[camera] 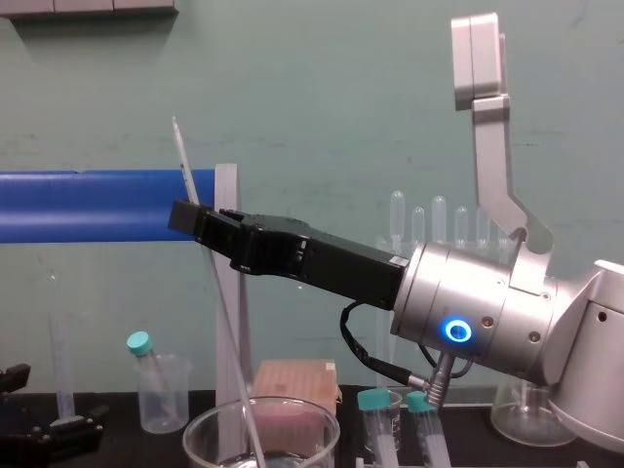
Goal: Hold the thermometer with one hand and immerse one end into the beaker, then reinsert it into the test tube rack.
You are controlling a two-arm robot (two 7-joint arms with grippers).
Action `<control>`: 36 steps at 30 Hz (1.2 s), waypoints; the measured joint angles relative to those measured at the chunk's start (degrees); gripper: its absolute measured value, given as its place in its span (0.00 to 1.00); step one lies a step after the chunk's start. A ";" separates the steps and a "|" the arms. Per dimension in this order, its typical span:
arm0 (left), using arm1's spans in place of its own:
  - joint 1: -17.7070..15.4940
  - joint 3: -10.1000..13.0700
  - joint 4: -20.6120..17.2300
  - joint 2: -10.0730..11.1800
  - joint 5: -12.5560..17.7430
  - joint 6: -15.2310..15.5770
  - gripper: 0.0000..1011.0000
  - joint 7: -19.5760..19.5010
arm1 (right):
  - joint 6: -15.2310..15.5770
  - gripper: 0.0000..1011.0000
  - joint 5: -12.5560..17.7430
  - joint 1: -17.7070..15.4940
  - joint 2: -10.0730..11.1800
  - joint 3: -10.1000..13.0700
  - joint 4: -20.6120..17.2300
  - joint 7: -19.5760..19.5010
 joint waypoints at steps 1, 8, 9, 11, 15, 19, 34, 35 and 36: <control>0.00 0.00 0.00 0.00 0.00 0.00 1.00 0.00 | 0.00 0.06 0.00 0.00 0.00 0.00 0.00 0.00; 0.00 0.00 0.00 0.00 0.00 0.00 1.00 0.00 | 0.00 0.06 0.00 0.00 0.00 0.00 0.00 0.00; 0.00 0.00 0.00 0.00 0.00 0.00 1.00 0.00 | 0.00 0.06 0.00 0.00 0.00 0.00 0.00 0.00; 0.00 0.00 0.00 0.00 0.00 0.00 1.00 0.00 | 0.00 0.06 0.00 0.00 0.00 0.00 0.00 0.00; 0.00 0.00 0.00 0.00 0.00 0.00 1.00 0.00 | 0.00 0.06 0.00 0.00 0.00 0.00 0.00 0.00; 0.00 0.00 0.00 0.00 0.00 0.00 1.00 0.00 | 0.00 0.06 0.00 0.00 0.00 0.00 0.00 0.00; 0.00 0.00 0.00 0.00 0.00 0.00 1.00 0.00 | 0.00 0.06 0.00 0.00 0.00 0.00 0.00 0.00; 0.00 0.00 0.00 0.00 0.00 0.00 1.00 0.00 | 0.00 0.06 0.00 0.00 0.00 0.00 0.00 0.00; 0.00 0.00 0.00 0.00 0.00 0.00 1.00 0.00 | 0.00 0.06 0.00 0.00 0.00 0.00 0.00 0.00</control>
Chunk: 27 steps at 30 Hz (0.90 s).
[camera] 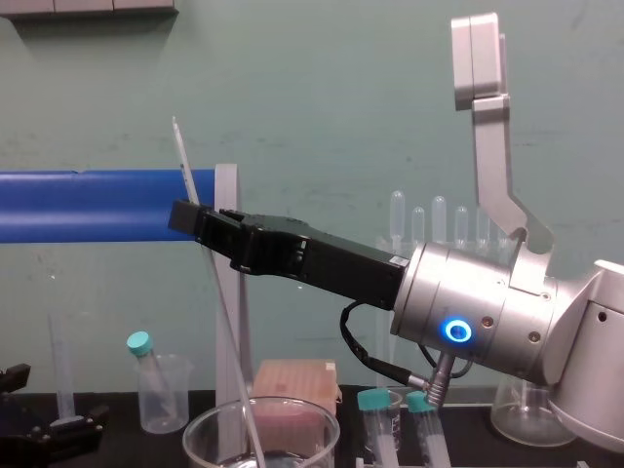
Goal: Hold the thermometer with one hand and immerse one end into the beaker, then reinsert it into the test tube rack.
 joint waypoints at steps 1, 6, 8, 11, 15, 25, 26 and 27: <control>0.00 0.00 0.00 0.00 0.00 0.00 1.00 0.00 | 0.00 0.06 0.00 0.00 0.00 0.00 0.00 0.00; 0.00 0.00 0.00 0.00 0.00 0.00 1.00 0.00 | 0.00 0.06 0.00 0.00 0.00 0.00 0.00 0.00; 0.00 0.00 0.00 0.00 0.00 0.00 1.00 0.00 | 0.00 0.06 0.00 0.00 0.00 0.00 0.00 0.00; 0.00 0.00 0.00 0.00 0.00 0.00 1.00 0.00 | 0.00 0.06 0.00 0.00 0.00 0.00 0.00 0.00; 0.00 0.00 0.00 0.00 0.00 0.00 1.00 0.00 | 0.00 0.06 0.00 0.00 0.00 0.00 0.00 0.00; 0.00 0.00 0.00 0.00 0.00 0.00 1.00 0.00 | 0.00 0.06 0.00 0.00 0.00 0.00 0.00 0.00; 0.00 0.00 0.00 0.00 0.00 0.00 1.00 0.00 | 0.00 0.06 0.00 0.00 0.00 0.00 0.00 0.00; 0.00 0.00 0.00 0.00 0.00 0.00 1.00 0.00 | 0.00 0.06 0.00 0.00 0.00 0.00 0.00 0.00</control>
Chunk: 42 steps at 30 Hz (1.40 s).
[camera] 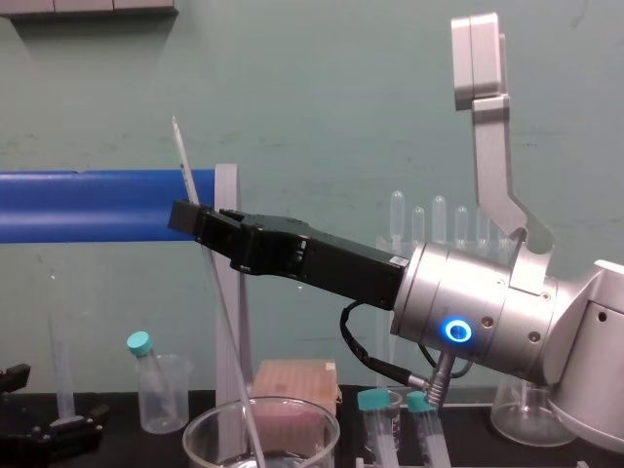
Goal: Hold the thermometer with one hand and immerse one end into the beaker, then reinsert it into the test tube rack.
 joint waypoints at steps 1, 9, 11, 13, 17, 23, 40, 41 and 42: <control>0.00 0.00 0.00 0.00 0.00 0.00 1.00 0.00 | 0.00 0.06 0.00 0.00 0.00 0.00 0.00 0.00; 0.00 0.00 0.00 0.00 0.00 0.00 1.00 0.00 | 0.00 0.06 0.00 0.00 0.00 0.00 0.00 0.00; 0.00 0.00 0.00 0.00 0.00 0.00 1.00 0.00 | 0.00 0.06 0.00 0.00 0.00 0.00 0.00 0.00; 0.00 0.00 0.00 0.00 0.00 0.00 1.00 0.00 | 0.00 0.06 0.00 0.00 0.00 0.00 0.00 0.00; 0.00 0.00 0.00 0.00 0.00 0.00 1.00 0.00 | 0.00 0.06 0.00 0.00 0.00 0.00 0.00 0.00; 0.00 0.00 0.00 0.00 0.00 0.00 1.00 0.00 | 0.00 0.06 0.00 0.00 0.00 0.00 0.00 0.00; 0.00 0.00 0.00 0.00 0.00 0.00 1.00 0.00 | 0.00 0.06 0.00 0.00 0.00 0.00 0.00 0.00; 0.00 0.00 0.00 0.00 0.00 0.00 1.00 0.00 | 0.00 0.06 0.00 0.00 0.00 0.00 0.00 0.00; 0.00 0.00 0.00 0.00 0.00 0.00 1.00 0.00 | 0.00 0.06 0.00 0.00 0.00 0.00 0.00 0.00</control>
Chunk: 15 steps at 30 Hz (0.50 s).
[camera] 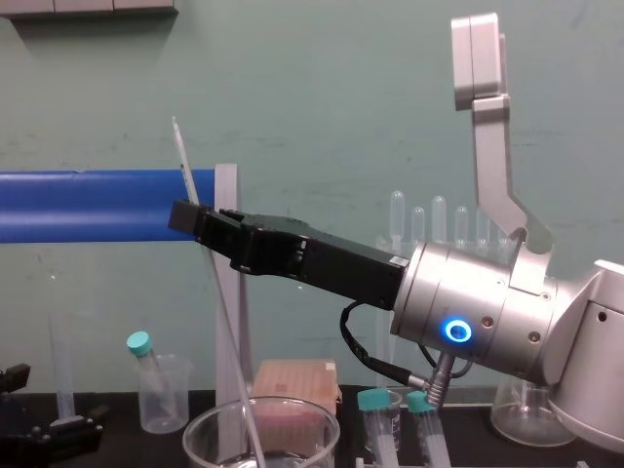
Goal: Hold the thermometer with one hand and immerse one end into the beaker, then reinsert it into the test tube rack.
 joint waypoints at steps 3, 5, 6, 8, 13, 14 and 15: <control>0.00 0.00 0.00 0.00 0.00 0.00 1.00 0.00 | 0.00 0.06 0.00 0.00 0.00 0.00 0.00 0.00; 0.00 0.00 0.00 0.00 0.00 0.00 1.00 0.00 | 0.00 0.06 0.00 0.00 0.00 0.00 0.00 0.00; 0.00 0.00 0.00 0.00 0.00 0.00 1.00 0.00 | 0.00 0.06 0.00 0.00 0.00 0.00 0.00 0.00; 0.00 0.00 0.00 0.00 0.00 0.00 1.00 0.00 | 0.00 0.06 0.00 0.00 0.00 0.00 0.00 0.00; 0.00 0.00 0.00 0.00 0.00 0.00 1.00 0.00 | 0.00 0.06 0.00 0.00 0.00 0.00 0.00 0.00; 0.00 0.00 0.00 0.00 0.00 0.00 1.00 0.00 | 0.00 0.06 0.00 0.00 0.00 0.00 0.00 0.00; 0.00 0.00 0.00 0.00 0.00 0.00 1.00 0.00 | 0.00 0.06 0.00 0.00 0.00 0.00 0.00 0.00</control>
